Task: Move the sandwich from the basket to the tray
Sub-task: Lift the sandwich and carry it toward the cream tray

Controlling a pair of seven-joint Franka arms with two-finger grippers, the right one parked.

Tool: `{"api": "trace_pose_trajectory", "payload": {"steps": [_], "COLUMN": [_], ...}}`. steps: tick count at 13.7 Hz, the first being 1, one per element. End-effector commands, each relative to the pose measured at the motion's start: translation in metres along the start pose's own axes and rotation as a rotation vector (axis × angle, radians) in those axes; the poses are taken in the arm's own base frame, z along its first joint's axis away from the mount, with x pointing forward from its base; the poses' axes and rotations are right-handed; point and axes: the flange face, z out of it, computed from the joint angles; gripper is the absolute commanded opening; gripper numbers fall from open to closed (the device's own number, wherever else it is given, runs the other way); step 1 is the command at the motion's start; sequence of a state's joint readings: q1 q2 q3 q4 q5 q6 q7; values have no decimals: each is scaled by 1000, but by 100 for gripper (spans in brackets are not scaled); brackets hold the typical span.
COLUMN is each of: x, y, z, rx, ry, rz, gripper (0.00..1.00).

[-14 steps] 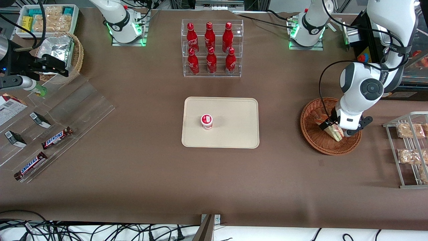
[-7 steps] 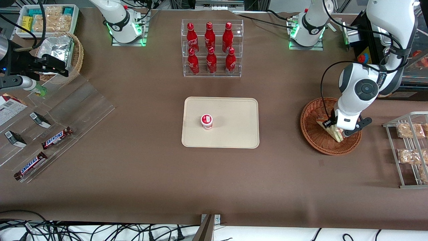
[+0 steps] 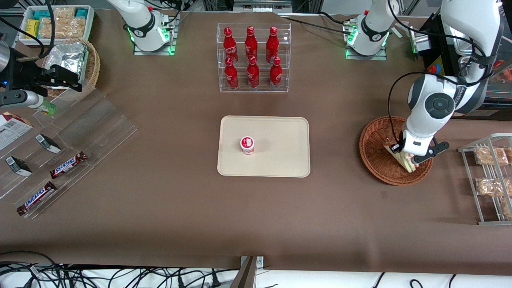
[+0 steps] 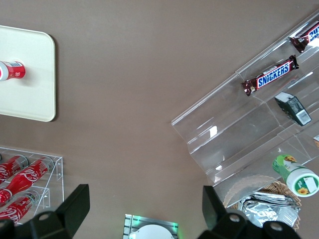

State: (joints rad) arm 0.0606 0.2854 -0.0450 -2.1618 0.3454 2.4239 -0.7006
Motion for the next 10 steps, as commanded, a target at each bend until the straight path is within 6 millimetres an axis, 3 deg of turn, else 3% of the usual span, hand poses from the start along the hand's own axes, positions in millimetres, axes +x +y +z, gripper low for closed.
{"api": "trace_pose_trajectory", "payload": {"steps": [1, 5, 8, 10], "x": [11, 30, 26, 12], "y": [2, -3, 25, 56], "z": [-60, -125, -171, -197], "rx": [-7, -23, -109, -136], "ry": [-68, -171, -199, -183], "rz": [89, 202, 274, 363], "gripper": [0, 0, 0, 0]}}
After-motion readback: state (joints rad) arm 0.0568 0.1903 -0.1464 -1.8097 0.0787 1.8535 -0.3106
